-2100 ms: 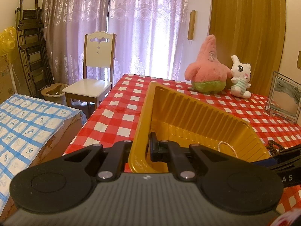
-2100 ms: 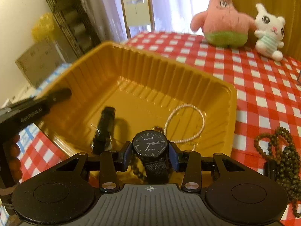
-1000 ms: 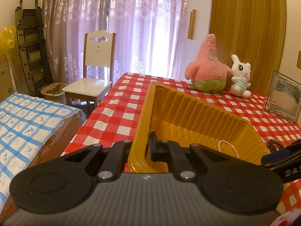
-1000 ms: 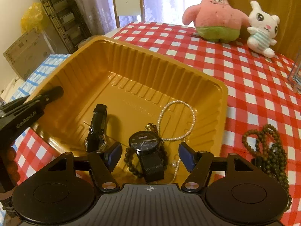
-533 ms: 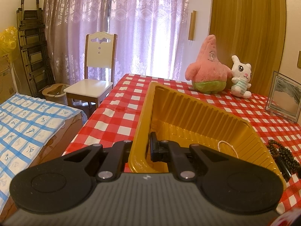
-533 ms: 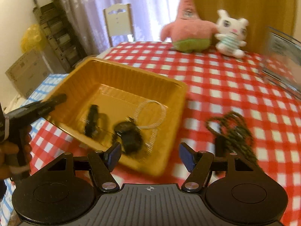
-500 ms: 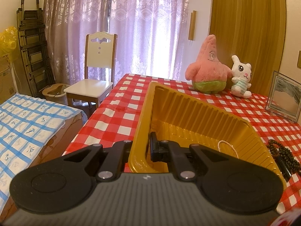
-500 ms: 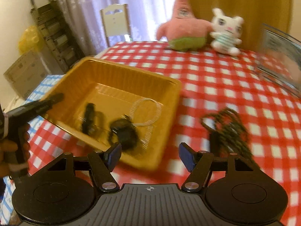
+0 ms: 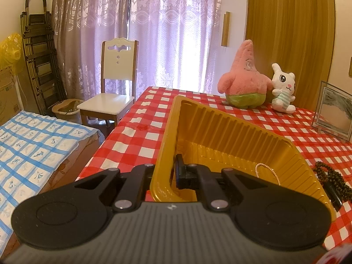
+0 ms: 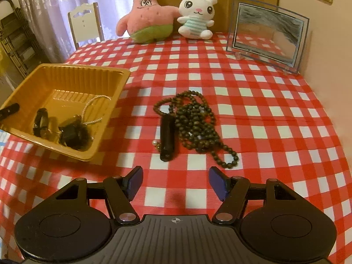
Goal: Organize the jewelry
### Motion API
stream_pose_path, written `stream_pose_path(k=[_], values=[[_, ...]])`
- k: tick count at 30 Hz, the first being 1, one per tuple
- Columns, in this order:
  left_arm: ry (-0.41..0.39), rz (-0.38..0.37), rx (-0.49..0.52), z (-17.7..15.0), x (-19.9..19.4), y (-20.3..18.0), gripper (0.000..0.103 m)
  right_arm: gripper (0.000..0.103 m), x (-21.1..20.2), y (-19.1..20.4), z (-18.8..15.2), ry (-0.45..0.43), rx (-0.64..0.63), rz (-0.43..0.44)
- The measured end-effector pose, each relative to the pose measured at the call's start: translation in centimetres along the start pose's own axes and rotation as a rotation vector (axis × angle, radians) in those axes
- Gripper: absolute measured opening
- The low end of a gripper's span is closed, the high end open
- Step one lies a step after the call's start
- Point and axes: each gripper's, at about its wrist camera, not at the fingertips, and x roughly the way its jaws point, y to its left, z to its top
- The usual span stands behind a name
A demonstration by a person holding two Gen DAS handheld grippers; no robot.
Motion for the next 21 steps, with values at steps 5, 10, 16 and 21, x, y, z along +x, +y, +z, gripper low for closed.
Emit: stream_pose_path(k=[5,10,16,21], values=[[0.000,0.003,-0.002,0.0,-0.1,0.1,0.007,0.059,0.7,0.7,0.1,-0.015,-0.031,0.031],[0.000,0.002,0.000,-0.1,-0.1,0.1,0.007,0.052,1.8,1.7,0.5,-0.010,-0.068,0.068],[0.000,0.003,0.000,0.0,-0.1,0.1,0.007,0.052,2.3,2.5,0.9,-0.008,-0.090,0.090],[0.000,0.003,0.000,0.0,-0.1,0.1,0.007,0.052,2.7,2.6,1.1,-0.005,-0.092,0.096]])
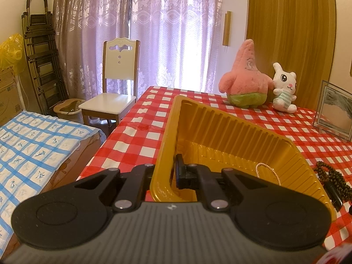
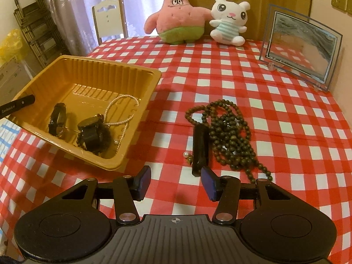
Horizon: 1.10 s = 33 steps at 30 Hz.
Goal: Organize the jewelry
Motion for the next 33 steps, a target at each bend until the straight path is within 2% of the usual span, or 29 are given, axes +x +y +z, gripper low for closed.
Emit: stream_pose_path(k=[10,14,27,33], values=[[0.001,0.001,0.000,0.0,-0.1,0.0,0.007,0.052,0.5,-0.2,-0.1,0.009,0.002,-0.004],[0.001,0.002,0.001,0.0,-0.1,0.0,0.007,0.052,1.2,-0.4,-0.3,0.008,0.016,0.021],[0.001,0.003,-0.001,0.0,-0.1,0.1,0.007,0.044,4.1,-0.5,0.2,0.026,0.041,0.032],[0.002,0.004,-0.001,-0.1,-0.3,0.3,0.007,0.044,4.6,-1.6,-0.1,0.028,0.058,-0.026]])
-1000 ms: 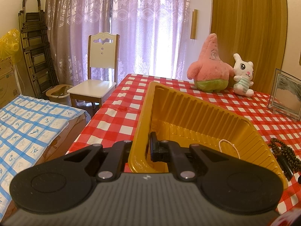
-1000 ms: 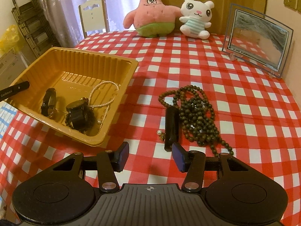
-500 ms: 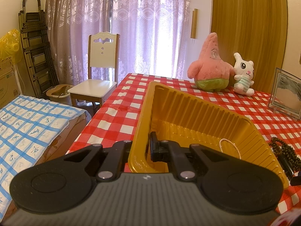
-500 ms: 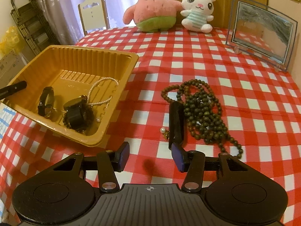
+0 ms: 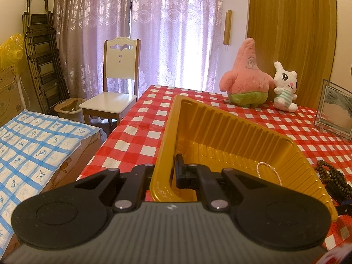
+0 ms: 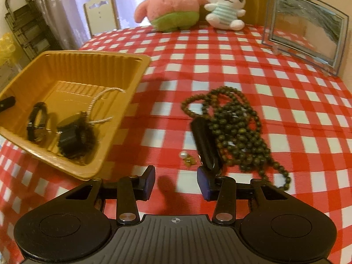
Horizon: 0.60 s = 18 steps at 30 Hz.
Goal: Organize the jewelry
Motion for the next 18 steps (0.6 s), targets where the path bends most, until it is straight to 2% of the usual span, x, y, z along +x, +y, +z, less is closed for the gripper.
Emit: stream_pose_path(k=[4,11,18], values=[[0.002,0.001,-0.001,-0.1,-0.1,0.3,0.007,0.044,0.1,-0.8,0.1,-0.006,0.003,-0.004],[0.002,0.002,0.000,-0.1,-0.2,0.3,0.007,0.043,0.9,0.4,0.2,-0.027,-0.088,-0.016],[0.002,0.002,-0.001,0.0,-0.1,0.1,0.007,0.019,1.8,1.4,0.1,-0.060,-0.184,-0.043]])
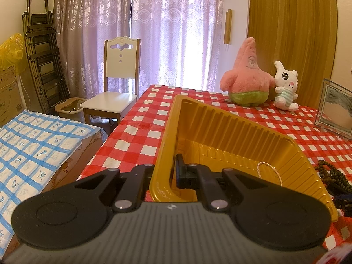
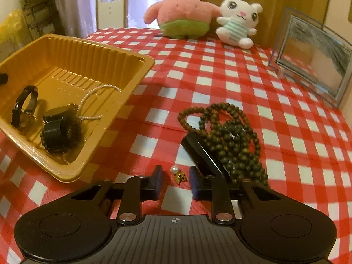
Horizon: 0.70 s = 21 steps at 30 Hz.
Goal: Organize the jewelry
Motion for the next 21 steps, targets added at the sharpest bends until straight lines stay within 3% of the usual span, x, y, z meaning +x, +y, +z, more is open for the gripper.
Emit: stream_pose_path(k=[3,13,21], values=[[0.001,0.001,-0.001,0.0,0.0,-0.1,0.007,0.010,0.1,0.2,0.0,-0.001,-0.017,0.010],[0.001,0.002,0.001,-0.1,0.0,0.0,0.008,0.009,-0.2,0.6,0.1,-0.003,-0.055,-0.006],[0.001,0.003,0.002,-0.2,-0.1,0.3,0.008,0.009,-2.4,0.8,1.5,-0.063,-0.040,0.012]])
